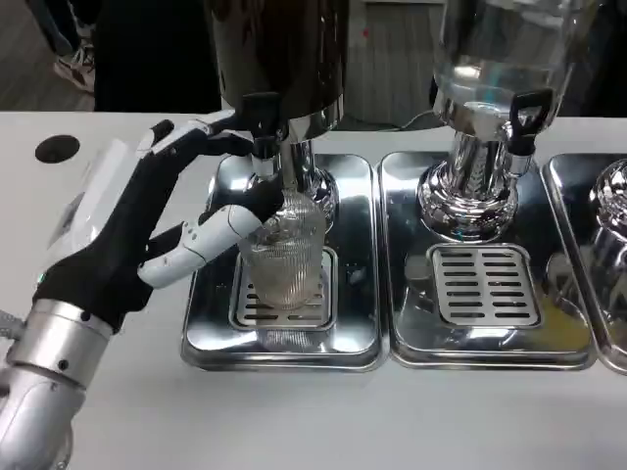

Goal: Grasp the cup under the faucet to collect the drink, then remove the cup.

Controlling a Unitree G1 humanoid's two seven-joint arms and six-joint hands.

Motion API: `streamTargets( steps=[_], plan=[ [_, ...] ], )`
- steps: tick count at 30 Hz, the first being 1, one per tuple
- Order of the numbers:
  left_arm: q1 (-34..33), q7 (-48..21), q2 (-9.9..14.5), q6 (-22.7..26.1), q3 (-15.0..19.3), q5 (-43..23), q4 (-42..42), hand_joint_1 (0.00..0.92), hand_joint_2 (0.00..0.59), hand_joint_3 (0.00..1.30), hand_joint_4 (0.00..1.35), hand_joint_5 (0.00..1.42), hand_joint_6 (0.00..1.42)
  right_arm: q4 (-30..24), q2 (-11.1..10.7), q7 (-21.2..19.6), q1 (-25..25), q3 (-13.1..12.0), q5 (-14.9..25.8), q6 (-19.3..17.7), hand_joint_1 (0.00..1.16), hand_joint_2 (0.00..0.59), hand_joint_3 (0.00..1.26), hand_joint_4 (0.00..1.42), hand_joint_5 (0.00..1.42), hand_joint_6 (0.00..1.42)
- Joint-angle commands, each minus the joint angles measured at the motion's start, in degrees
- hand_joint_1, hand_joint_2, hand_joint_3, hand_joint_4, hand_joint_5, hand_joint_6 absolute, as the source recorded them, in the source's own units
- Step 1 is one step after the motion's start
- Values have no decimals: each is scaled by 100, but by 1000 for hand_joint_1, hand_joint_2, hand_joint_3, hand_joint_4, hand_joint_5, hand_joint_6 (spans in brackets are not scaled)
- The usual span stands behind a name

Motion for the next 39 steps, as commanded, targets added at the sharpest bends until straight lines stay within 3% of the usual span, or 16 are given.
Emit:
streamTargets(
  steps=[1, 15, 32, 39],
  plan=[
    [-71, -29, -43, -19, -18, -21, -63, 14, 60, 263, 286, 235, 0, 52, 13, -64, 22, -77, 87, -95, 695, 517, 395, 394, 301, 180],
    [142, 88, -276, 97, 74, 164, -431, 0, 53, 200, 203, 235, 0, 102, 22, -64, -13, -93, 95, -129, 695, 517, 395, 394, 301, 180],
    [106, 117, -308, 113, 162, 168, -483, 0, 42, 202, 15, 235, 0, 129, 50, -38, -29, -92, 96, -137, 695, 517, 395, 394, 301, 180],
    [-81, 121, -328, 216, 265, 21, -267, 0, 50, 205, 0, 235, 0, 113, 54, -24, -26, -104, 112, -144, 695, 517, 395, 394, 301, 180]
  ],
)
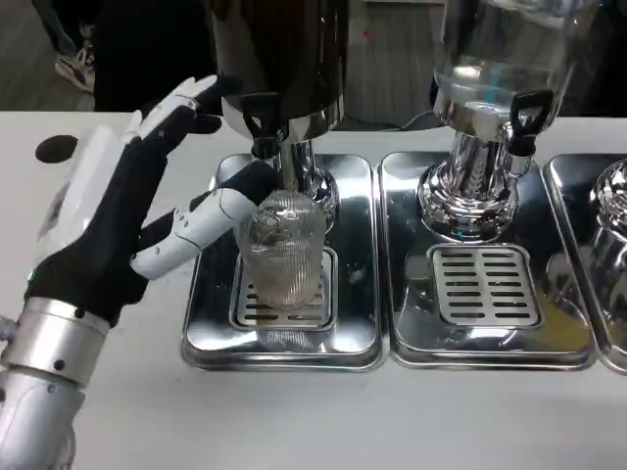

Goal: Grasp the cup under the faucet to collect the drink, then remove the cup.

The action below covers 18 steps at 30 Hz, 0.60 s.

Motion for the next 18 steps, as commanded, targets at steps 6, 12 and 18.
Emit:
streamTargets(
  steps=[6, 12, 18],
  plan=[
    [-441, -5, 11, 107, 117, -225, 615, 0, 51, 208, 0, 235, 0, -17, -16, -12, 9, -73, 86, -83, 695, 517, 395, 394, 301, 180],
    [-575, -2, 37, 3, -64, -164, 905, 0, 51, 214, 0, 235, 0, -27, -2, 2, -10, -91, 96, -78, 695, 517, 395, 394, 301, 180],
    [-722, 26, 35, -2, -227, -107, 1071, 0, 50, 218, 14, 235, 0, -4, -12, 9, -11, -147, 144, -78, 692, 521, 395, 394, 302, 180]
  ],
)
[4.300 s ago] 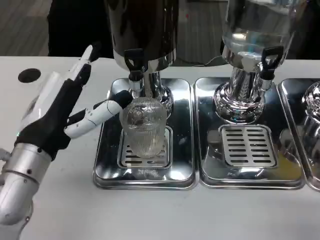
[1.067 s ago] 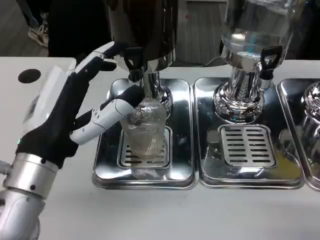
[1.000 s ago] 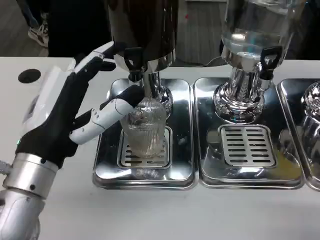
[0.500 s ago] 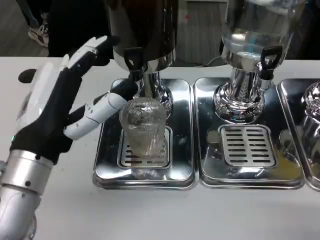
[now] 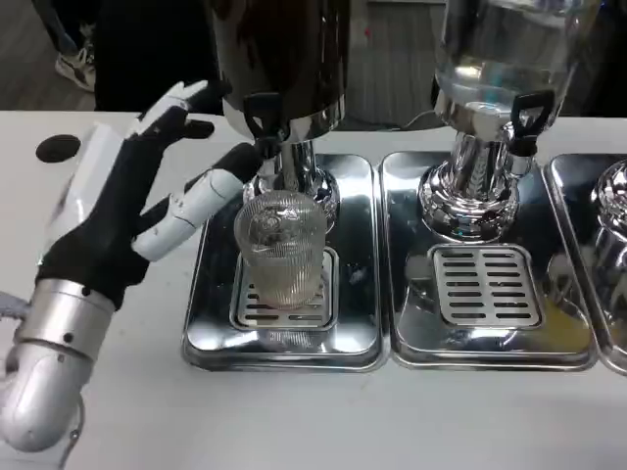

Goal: Grasp the cup under the faucet to collect the drink, then remove the cup.

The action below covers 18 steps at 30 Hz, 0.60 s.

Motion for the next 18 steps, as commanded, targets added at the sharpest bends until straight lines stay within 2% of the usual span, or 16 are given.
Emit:
streamTargets(
  steps=[1, 14, 18],
  plan=[
    [-180, 27, 37, -78, -94, 86, 151, 0, 50, 218, 19, 235, 0, 0, -27, 6, -2, -65, 93, -60, 692, 521, 395, 394, 302, 180],
    [-295, 7, 46, -89, -138, 48, 219, 0, 50, 218, 36, 235, 0, 36, -21, 0, -13, -85, 133, -72, 687, 526, 395, 394, 302, 195],
    [-274, 12, 48, -85, -145, 37, 203, 0, 51, 227, 170, 235, 0, 50, -18, -5, -18, -76, 129, -75, 687, 523, 395, 394, 302, 196]
  ],
)
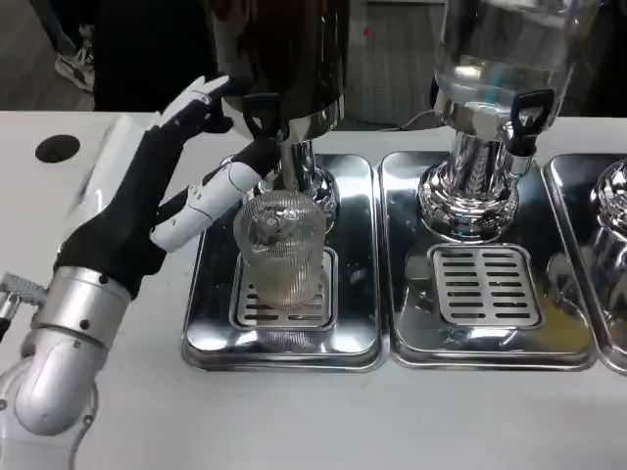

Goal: Grasp the cup under the faucet to collect the drink, then remove the cup.

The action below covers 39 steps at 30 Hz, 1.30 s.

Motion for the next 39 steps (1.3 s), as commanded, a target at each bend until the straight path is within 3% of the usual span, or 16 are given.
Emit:
streamTargets(
  steps=[1, 18, 30, 39],
  plan=[
    [-30, 12, 47, -86, -26, 41, 30, 0, 51, 228, 189, 235, 0, 44, -17, -6, -13, -21, 42, -74, 687, 522, 395, 394, 302, 196],
    [50, 68, 54, -127, -30, 50, -45, 0, 51, 269, 375, 235, 0, 83, -13, -23, 25, -69, 104, -162, 691, 517, 395, 394, 302, 186],
    [203, 92, 133, -161, -35, 102, -191, 0, 55, 291, 402, 235, 0, 99, 4, -24, 57, -80, 118, -225, 692, 517, 395, 394, 302, 187],
    [145, 78, 177, -101, -62, 306, -322, 0, 58, 283, 351, 235, 0, 50, 7, -8, 75, -86, 121, -249, 692, 517, 395, 394, 302, 194]
  ],
)
